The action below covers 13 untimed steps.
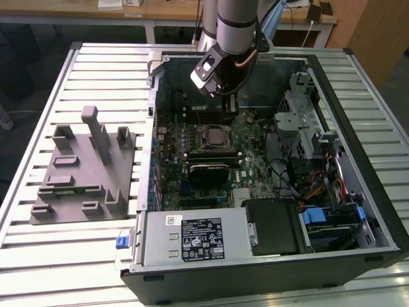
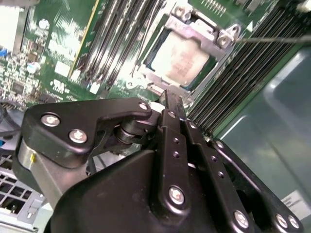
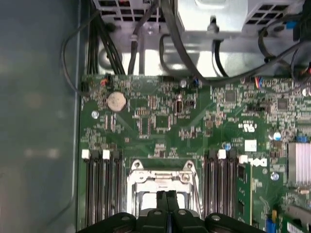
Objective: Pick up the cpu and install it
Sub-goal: 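Close the cpu cover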
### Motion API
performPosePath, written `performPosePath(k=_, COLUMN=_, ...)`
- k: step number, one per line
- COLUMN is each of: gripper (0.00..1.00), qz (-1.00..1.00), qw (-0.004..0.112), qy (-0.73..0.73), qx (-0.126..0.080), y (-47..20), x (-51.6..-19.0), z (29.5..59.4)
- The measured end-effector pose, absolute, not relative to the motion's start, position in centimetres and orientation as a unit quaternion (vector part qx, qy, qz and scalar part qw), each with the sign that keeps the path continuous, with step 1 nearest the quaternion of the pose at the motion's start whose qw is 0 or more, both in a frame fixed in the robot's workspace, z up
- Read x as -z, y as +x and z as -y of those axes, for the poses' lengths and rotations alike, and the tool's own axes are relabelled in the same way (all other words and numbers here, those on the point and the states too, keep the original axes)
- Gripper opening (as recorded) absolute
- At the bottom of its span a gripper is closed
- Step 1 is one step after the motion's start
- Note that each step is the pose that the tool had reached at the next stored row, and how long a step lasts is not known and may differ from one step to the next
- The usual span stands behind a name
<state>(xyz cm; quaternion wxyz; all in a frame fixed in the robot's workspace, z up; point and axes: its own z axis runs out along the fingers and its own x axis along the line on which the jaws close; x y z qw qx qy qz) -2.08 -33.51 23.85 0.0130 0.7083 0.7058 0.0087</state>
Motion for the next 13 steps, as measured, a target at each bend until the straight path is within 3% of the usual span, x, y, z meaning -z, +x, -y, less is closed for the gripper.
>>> performPosePath(k=13, gripper=0.11, qz=-0.705, qw=0.013, qy=0.709, qx=-0.009, y=-4.4, x=-22.9, z=33.5)
